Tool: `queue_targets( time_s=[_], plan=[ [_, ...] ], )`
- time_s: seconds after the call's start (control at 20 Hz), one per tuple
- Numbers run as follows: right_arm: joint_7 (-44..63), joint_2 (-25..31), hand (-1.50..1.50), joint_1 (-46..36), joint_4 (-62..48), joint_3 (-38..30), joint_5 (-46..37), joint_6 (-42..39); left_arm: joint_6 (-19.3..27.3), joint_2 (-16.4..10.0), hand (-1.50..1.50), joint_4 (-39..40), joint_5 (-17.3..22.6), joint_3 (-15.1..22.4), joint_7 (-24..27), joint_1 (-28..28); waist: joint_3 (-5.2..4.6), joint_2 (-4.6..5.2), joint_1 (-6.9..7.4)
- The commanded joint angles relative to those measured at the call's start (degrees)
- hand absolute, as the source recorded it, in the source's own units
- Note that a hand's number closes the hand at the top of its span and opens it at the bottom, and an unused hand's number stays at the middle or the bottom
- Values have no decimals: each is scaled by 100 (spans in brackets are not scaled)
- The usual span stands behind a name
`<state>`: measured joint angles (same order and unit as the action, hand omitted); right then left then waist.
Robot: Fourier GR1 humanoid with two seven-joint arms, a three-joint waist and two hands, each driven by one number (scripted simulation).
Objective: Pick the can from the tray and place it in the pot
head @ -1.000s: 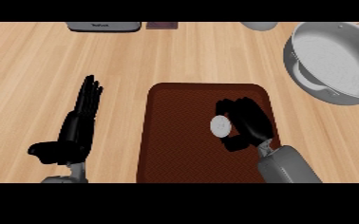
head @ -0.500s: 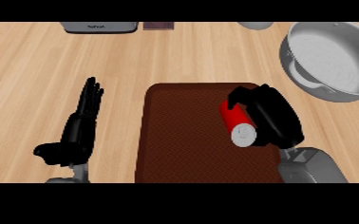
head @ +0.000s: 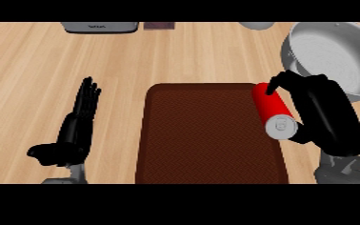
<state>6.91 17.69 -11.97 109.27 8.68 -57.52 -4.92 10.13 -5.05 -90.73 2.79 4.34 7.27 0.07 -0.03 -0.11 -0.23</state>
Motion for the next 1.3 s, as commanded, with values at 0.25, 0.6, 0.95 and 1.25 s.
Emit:
queue_targets(
  time_s=[0.25, 0.6, 0.95, 1.25],
  plan=[
    [-117, 560, 150, -699, -854, -1561, 453, -206, 246, 154, 0, -551, -332, 289, -464, 193, 5, 7, 55],
    [-994, 1153, 150, -1562, -2684, -2320, 785, 36, 37, 103, 0, -324, -183, 59, -273, 44, 3, 15, 60],
    [-2042, 1422, 150, -2696, -5642, -2534, 525, 1081, 197, 287, 0, 241, -395, 69, -66, -386, 7, 57, 151],
    [-2946, 1896, 150, -3183, -7540, -2695, 505, 1121, -128, 194, 0, 257, -144, 0, -142, -477, 12, 94, 227]
  ],
)
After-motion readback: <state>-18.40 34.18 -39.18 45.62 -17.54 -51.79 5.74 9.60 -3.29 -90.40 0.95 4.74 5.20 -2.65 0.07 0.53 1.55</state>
